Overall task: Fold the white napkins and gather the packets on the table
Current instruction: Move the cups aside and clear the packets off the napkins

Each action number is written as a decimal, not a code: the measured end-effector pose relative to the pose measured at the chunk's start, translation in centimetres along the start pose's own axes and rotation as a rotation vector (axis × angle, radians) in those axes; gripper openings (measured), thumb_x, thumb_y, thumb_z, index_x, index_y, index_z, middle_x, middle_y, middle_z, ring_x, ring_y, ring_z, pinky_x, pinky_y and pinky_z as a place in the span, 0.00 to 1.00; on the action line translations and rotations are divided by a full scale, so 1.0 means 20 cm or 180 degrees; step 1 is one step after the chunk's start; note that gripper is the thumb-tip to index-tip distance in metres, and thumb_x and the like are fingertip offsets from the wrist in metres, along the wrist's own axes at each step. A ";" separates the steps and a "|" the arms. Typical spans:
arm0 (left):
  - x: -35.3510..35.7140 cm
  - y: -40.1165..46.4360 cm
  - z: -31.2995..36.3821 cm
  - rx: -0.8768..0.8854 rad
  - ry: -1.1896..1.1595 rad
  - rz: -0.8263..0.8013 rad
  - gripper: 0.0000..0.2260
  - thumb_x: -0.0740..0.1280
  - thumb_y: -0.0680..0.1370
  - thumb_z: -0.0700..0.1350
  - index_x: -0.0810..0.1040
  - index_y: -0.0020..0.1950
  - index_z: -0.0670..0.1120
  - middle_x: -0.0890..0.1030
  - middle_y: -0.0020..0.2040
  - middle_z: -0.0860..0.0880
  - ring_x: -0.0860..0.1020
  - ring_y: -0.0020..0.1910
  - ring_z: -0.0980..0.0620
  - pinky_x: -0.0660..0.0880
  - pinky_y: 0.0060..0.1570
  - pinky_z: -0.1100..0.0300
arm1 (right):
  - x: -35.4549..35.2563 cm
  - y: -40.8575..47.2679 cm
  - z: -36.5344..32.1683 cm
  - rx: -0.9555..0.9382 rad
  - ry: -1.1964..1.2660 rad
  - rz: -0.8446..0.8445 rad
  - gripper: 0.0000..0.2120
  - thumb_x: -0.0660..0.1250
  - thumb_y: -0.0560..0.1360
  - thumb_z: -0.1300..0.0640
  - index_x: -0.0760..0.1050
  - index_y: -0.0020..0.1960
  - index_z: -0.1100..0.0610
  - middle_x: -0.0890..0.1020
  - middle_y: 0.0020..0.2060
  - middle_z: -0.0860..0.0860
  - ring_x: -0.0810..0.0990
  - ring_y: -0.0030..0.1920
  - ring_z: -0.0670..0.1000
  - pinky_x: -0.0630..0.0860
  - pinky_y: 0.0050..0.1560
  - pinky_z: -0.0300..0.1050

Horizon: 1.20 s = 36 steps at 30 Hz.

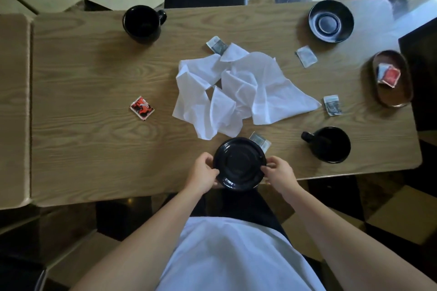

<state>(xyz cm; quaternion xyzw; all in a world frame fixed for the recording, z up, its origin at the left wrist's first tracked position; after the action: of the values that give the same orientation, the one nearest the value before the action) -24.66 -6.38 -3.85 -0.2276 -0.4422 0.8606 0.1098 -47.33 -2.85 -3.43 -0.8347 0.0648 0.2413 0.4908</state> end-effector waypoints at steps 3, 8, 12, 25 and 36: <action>0.01 0.03 0.03 -0.0008 0.0112 0.0056 0.10 0.68 0.77 0.34 0.74 0.50 0.48 0.78 0.37 0.44 0.82 0.33 0.48 0.84 0.38 0.54 | -0.02 0.03 -0.02 -0.0014 -0.0025 -0.0036 0.07 0.68 0.77 0.61 0.80 0.54 0.55 0.85 0.50 0.53 0.83 0.51 0.54 0.80 0.56 0.55; 0.00 0.05 0.07 -0.0046 0.0164 0.0100 0.12 0.68 0.77 0.34 0.73 0.50 0.50 0.80 0.40 0.43 0.83 0.37 0.47 0.83 0.36 0.57 | -0.04 0.06 -0.04 -0.0019 -0.0012 -0.0144 0.06 0.67 0.78 0.60 0.79 0.54 0.53 0.84 0.49 0.52 0.83 0.51 0.54 0.80 0.57 0.58; 0.00 0.03 0.10 -0.0153 0.0267 0.0049 0.10 0.68 0.77 0.35 0.72 0.52 0.48 0.80 0.42 0.43 0.83 0.39 0.45 0.83 0.40 0.50 | -0.06 0.06 -0.06 0.0005 -0.0046 -0.0228 0.06 0.67 0.78 0.59 0.78 0.54 0.52 0.85 0.50 0.52 0.84 0.50 0.53 0.81 0.55 0.55; 0.21 -0.01 1.12 0.1478 0.0643 -0.0091 0.04 0.64 0.74 0.50 0.71 0.47 0.56 0.79 0.38 0.52 0.80 0.36 0.52 0.77 0.35 0.56 | -0.63 0.22 -0.61 -0.0571 -0.0611 0.0025 0.07 0.69 0.74 0.50 0.78 0.48 0.54 0.84 0.42 0.50 0.83 0.41 0.49 0.79 0.37 0.45; 0.69 0.84 2.03 0.0744 -0.0385 0.0030 0.13 0.65 0.75 0.38 0.75 0.60 0.43 0.82 0.46 0.42 0.81 0.32 0.44 0.83 0.38 0.52 | -1.37 1.20 -0.90 -0.0032 0.2128 0.1007 0.06 0.68 0.77 0.60 0.76 0.53 0.61 0.77 0.43 0.56 0.78 0.34 0.50 0.81 0.32 0.43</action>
<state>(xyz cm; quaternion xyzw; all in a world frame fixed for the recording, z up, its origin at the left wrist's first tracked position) -56.30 -39.83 -1.01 -0.1629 -0.3437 0.9189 0.1047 -73.59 -33.97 -2.35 -0.8495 0.3486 0.0286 0.3950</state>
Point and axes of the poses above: each hand's wrist, its own y-axis towards the middle knuckle, its own x-axis out of the palm, z = x × y, the point moved 1 cm from there along y, towards the middle knuckle
